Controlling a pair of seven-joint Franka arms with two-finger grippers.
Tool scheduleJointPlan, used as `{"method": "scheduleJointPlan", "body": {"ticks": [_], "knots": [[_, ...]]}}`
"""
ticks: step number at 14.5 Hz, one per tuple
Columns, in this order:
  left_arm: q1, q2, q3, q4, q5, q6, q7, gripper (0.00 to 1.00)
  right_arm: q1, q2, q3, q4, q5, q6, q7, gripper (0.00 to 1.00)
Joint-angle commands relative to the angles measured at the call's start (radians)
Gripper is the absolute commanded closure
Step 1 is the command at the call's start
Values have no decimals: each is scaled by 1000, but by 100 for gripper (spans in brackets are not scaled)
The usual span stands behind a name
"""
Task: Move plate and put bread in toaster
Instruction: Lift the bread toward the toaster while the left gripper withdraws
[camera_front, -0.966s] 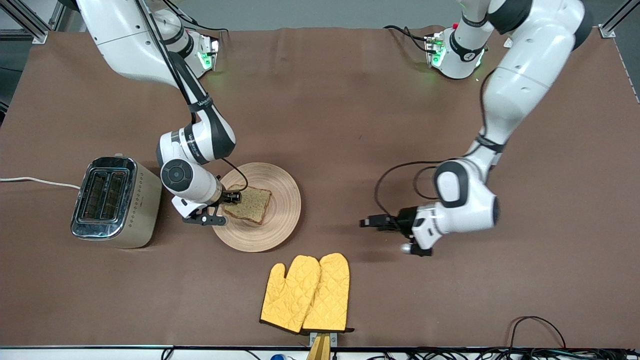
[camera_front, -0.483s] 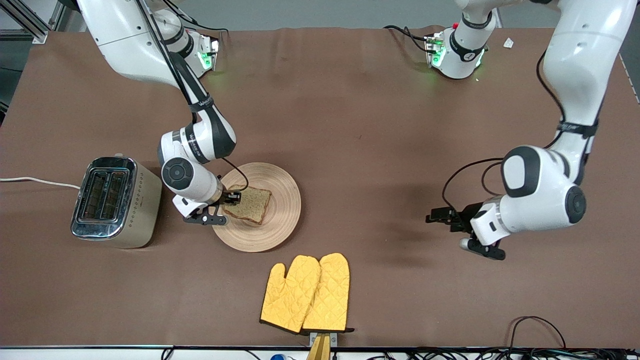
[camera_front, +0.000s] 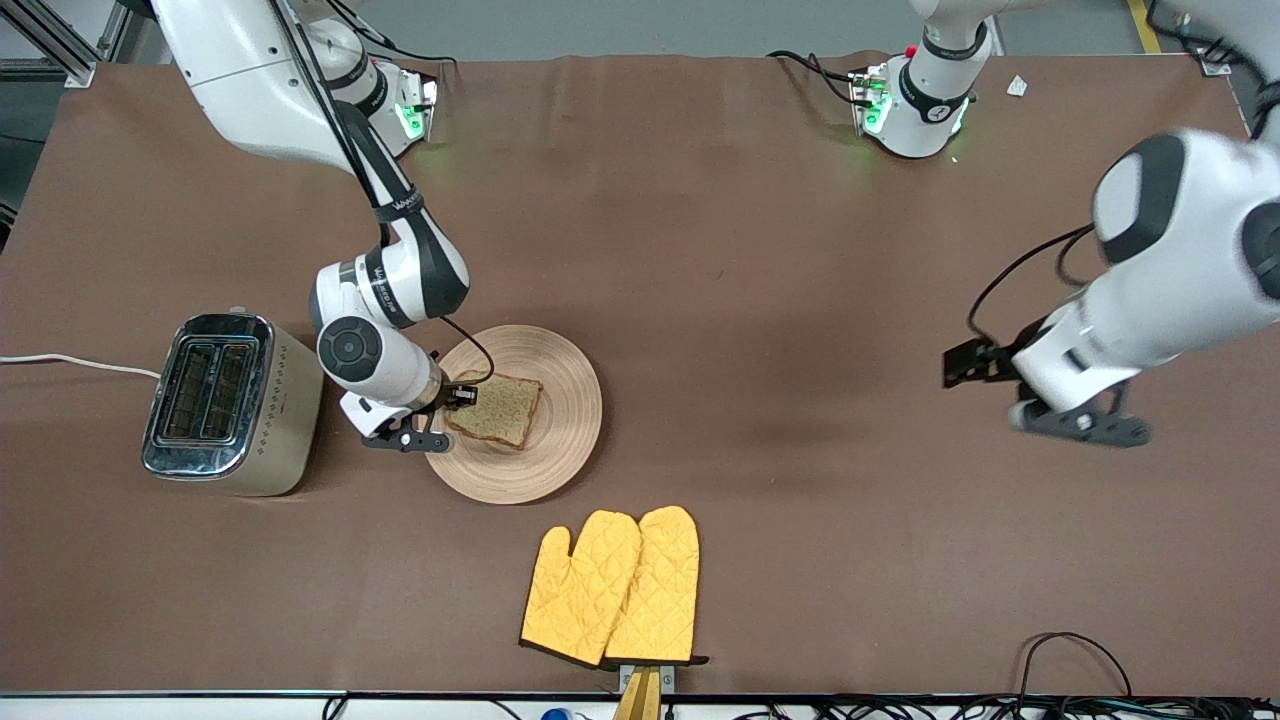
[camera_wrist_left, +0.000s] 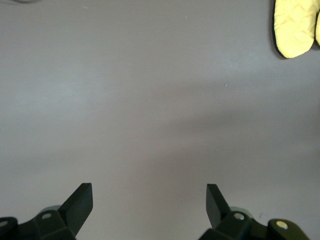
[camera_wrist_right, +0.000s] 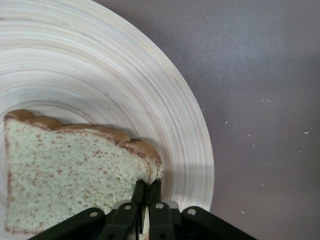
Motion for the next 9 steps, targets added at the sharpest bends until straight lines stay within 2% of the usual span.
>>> {"method": "scheduleJointPlan", "body": {"ticks": [1,4,6,7,9], "knots": [[14,-65,2,97,13,-157,-7,0,-7,-22,0,152,-76,-232,-14,100],[19,-139,3,116,24,-237,1,0,1,-37,3,272,-286,-470,-9,100],[43,-151,2,117,27,-244,7,0,-1,-74,4,283,-432,-560,-17,100],[101,-157,-16,117,24,-250,39,0,-2,-100,4,283,-494,-610,-19,100],[132,-157,-43,119,17,-250,96,0,-2,-143,4,284,-628,-711,-32,100]]}}
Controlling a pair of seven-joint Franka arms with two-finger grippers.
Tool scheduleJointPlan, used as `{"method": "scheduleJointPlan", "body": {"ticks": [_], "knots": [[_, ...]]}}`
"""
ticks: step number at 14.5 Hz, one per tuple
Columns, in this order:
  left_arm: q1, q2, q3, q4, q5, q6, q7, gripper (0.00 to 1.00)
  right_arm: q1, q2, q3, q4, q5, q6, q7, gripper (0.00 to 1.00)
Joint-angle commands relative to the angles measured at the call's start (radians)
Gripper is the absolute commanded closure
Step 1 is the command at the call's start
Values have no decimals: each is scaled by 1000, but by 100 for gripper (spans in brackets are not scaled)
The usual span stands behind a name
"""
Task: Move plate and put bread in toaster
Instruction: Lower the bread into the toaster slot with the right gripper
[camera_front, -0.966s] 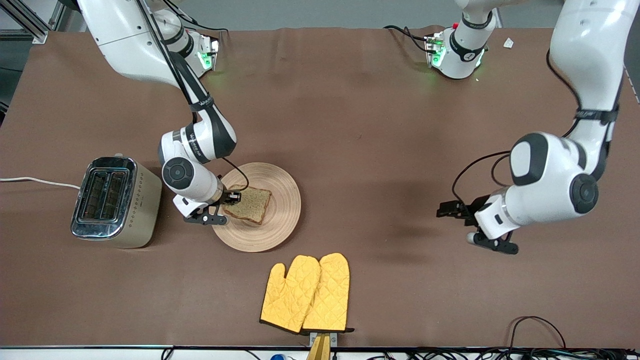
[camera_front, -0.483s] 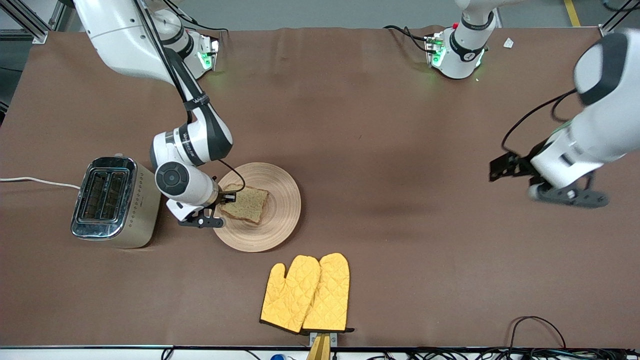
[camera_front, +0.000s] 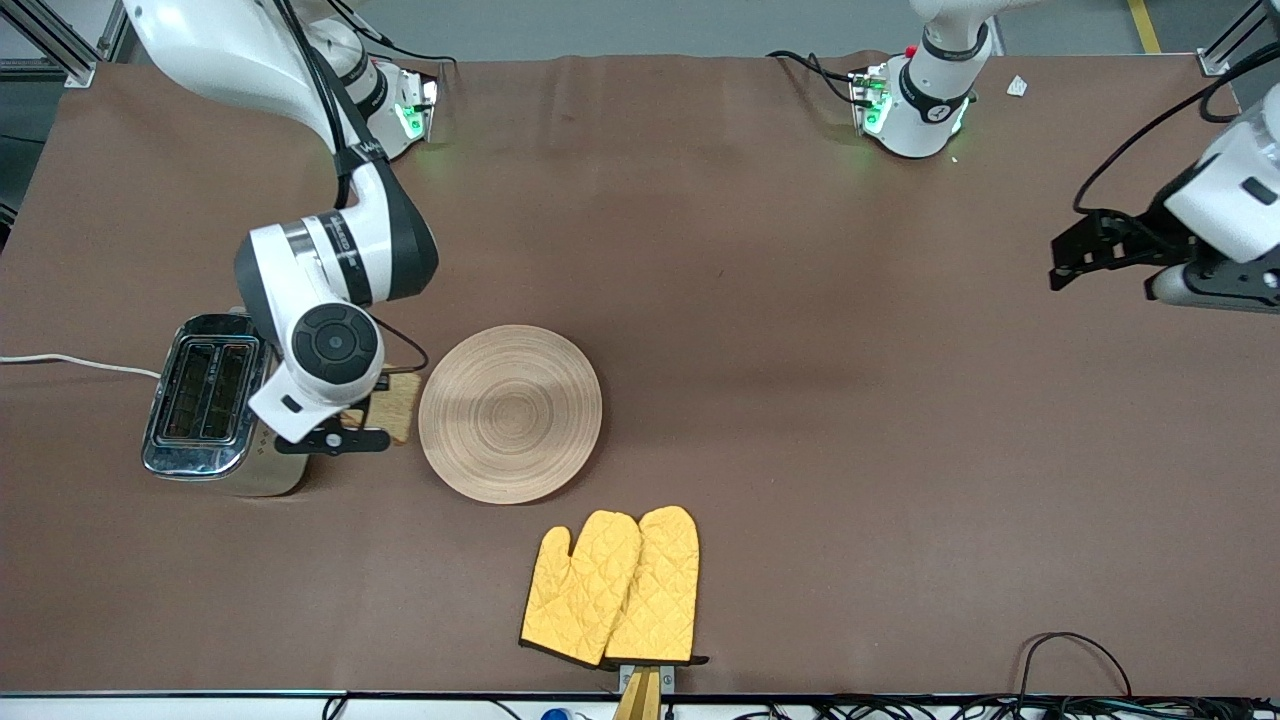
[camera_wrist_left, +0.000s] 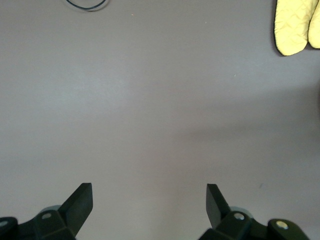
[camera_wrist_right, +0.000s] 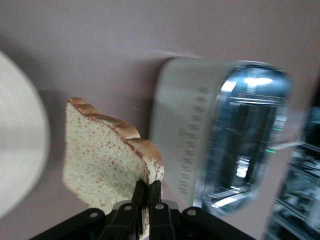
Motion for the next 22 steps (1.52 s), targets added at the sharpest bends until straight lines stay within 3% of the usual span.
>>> {"method": "scheduleJointPlan", "body": {"ticks": [1,4,8,10,22], "knots": [[43,-2,-29,5,6,-13,40,0,-2,-62,6,-12,-169,-120,-19,100],[-16,-31,-14,4,13,-27,28,0,-25,-61,3,42,-253,-243,-73,100],[-225,-39,213,4,10,-32,34,0,-59,-53,2,43,-341,-255,-119,100],[-280,-37,279,4,10,-32,42,0,-75,-35,2,43,-346,-252,-113,100],[-271,-75,278,-7,13,-58,23,0,-97,93,2,45,-366,-142,-55,100]]}}
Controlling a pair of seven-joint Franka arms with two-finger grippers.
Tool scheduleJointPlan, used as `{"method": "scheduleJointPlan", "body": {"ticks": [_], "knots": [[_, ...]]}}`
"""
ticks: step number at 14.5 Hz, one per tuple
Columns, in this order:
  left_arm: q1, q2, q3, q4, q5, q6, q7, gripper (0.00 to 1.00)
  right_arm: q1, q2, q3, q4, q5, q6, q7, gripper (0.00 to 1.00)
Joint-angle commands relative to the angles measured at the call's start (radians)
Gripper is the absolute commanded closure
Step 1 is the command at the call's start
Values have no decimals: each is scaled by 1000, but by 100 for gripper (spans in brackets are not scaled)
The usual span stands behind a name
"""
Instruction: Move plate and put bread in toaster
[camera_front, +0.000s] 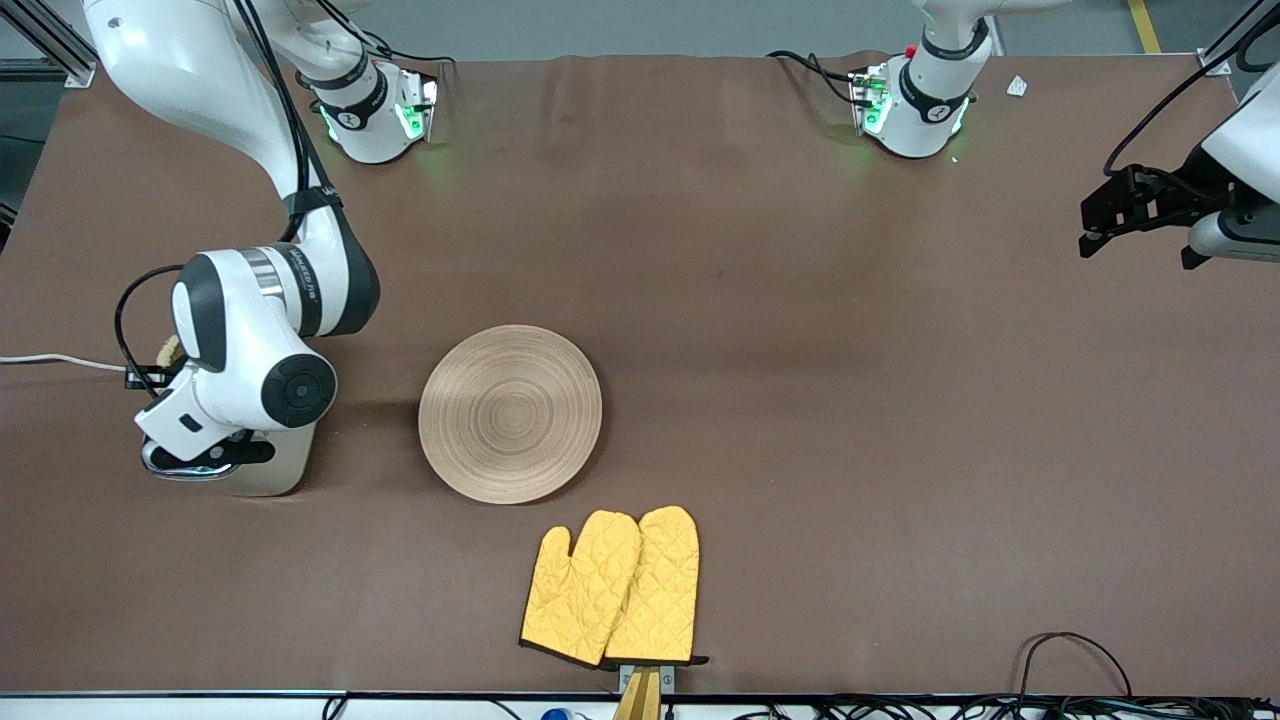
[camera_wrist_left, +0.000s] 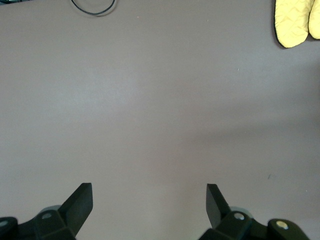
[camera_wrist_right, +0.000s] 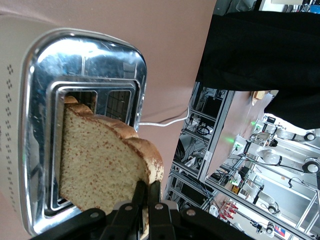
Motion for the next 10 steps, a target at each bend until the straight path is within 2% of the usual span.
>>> {"method": "scheduleJointPlan", "body": {"ticks": [1,3,4,5,7,10], "knots": [[-1,-10,5,-8,12,-10,-5,0,-8,24,11,6,-24,28,24,90],[-1,-10,5,-11,7,9,-19,0,-10,50,11,10,-20,33,36,25],[-1,-10,6,-13,10,38,-37,0,-16,51,14,30,-8,36,41,10],[-1,-7,5,-13,9,58,-48,0,-21,48,16,62,29,28,39,0],[11,-4,6,-14,3,62,-48,0,-11,25,14,145,160,-4,29,0],[28,8,9,-11,10,62,-35,0,-8,12,23,295,259,-163,23,0]]}}
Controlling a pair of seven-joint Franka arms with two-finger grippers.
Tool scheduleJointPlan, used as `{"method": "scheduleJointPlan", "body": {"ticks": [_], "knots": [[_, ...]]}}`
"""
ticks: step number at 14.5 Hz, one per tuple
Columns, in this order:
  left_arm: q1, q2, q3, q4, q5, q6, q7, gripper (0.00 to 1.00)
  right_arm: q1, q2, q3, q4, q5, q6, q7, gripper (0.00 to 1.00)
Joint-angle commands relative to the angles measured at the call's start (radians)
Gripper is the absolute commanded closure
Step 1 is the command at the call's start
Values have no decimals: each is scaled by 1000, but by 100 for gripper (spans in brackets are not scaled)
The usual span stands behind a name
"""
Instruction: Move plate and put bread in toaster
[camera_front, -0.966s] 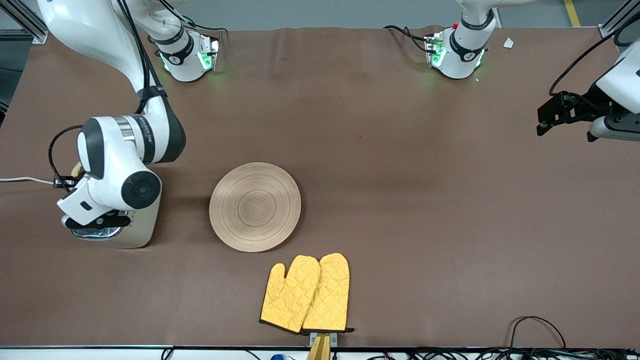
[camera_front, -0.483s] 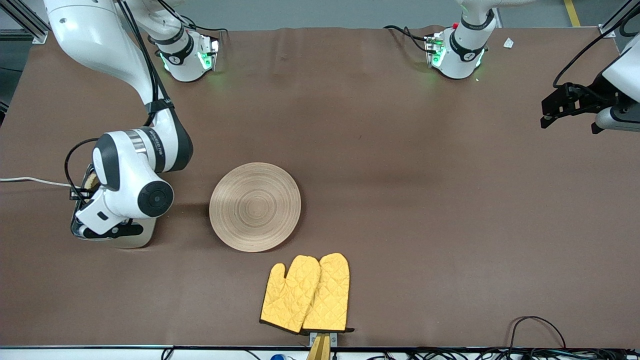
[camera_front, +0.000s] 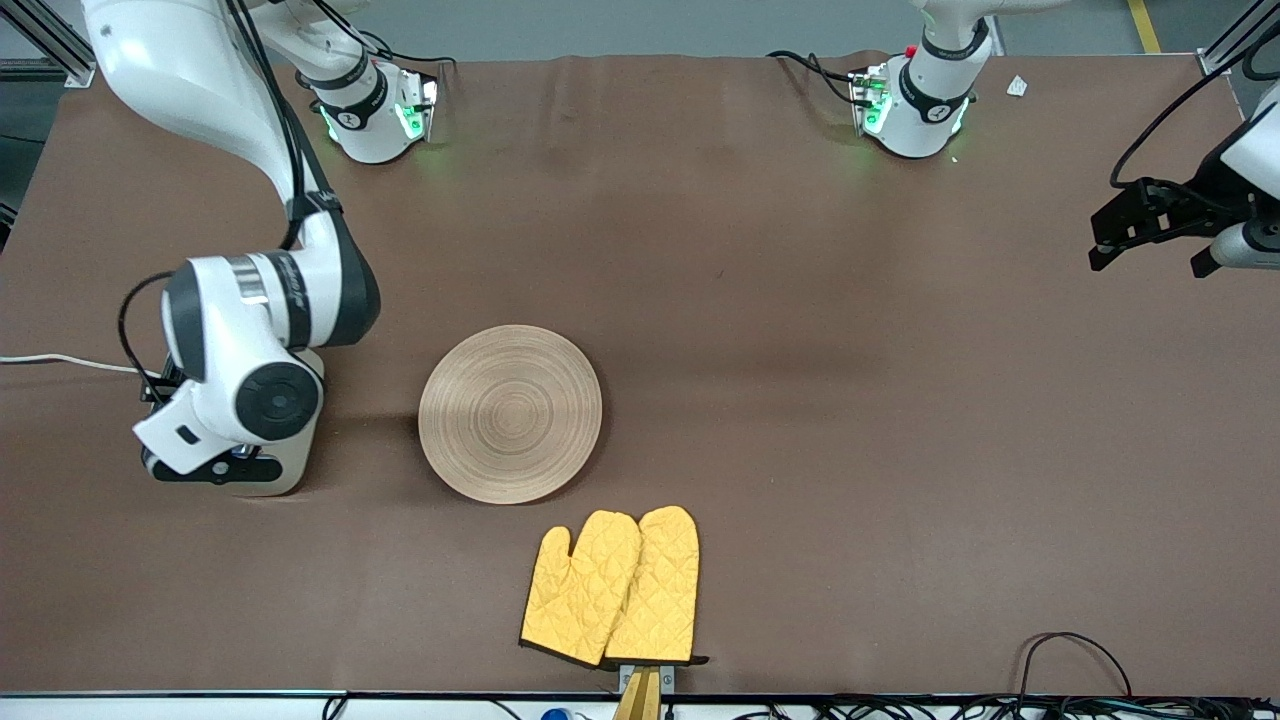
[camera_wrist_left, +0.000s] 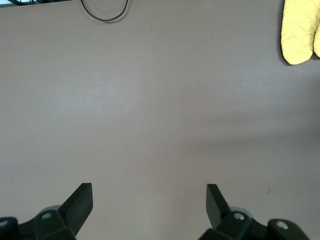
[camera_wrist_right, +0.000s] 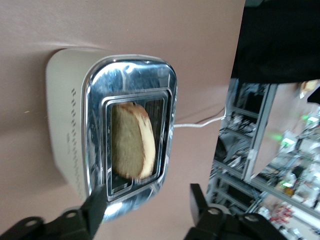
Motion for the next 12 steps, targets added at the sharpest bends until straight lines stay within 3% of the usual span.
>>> {"method": "scheduleJointPlan", "body": {"ticks": [1,6,9,12], "knots": [[17,4,3,0,9,11,9,0,-7,-26,17,128,95,-110,-6,0],[9,6,0,2,13,11,6,0,-80,-216,10,167,299,-109,-37,0],[14,6,-3,2,9,11,6,0,-258,-313,9,146,567,-77,-106,0],[14,6,-3,2,9,11,5,0,-320,-391,7,20,591,-19,-209,0]]}}
